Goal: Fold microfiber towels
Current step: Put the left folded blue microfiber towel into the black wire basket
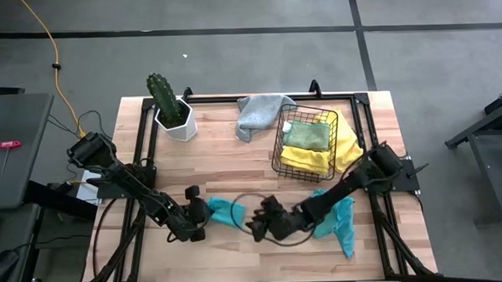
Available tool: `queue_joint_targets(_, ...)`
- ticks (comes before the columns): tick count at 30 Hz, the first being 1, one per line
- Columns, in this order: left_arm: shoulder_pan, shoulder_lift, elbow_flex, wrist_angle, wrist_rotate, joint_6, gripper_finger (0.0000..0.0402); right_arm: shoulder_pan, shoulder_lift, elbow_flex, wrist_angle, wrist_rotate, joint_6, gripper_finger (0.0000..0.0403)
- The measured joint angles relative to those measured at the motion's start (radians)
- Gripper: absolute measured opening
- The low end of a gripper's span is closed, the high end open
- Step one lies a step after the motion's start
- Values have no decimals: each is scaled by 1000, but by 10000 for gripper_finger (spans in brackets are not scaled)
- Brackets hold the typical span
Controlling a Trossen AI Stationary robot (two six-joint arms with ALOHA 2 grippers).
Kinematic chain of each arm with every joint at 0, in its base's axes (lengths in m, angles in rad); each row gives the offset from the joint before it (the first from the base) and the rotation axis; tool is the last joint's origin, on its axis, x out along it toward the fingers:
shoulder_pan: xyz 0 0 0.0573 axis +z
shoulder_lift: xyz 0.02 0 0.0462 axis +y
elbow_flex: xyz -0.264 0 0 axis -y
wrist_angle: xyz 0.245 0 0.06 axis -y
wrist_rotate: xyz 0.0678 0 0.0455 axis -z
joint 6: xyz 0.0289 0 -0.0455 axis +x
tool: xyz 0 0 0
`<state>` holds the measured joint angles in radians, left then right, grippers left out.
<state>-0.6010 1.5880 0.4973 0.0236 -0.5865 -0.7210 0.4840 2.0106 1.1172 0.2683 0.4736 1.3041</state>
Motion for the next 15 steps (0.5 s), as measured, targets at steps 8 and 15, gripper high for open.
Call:
queue_joint_targets(8, 0, 1, 0, 4, -16, -35, 0, -49, 6, -40, 24, 14, 147, 195)
queue_joint_targets(15, 35, 2, 0, 19, -20, -89, 0, -52, 6, -41, 17, 30, 223, 195)
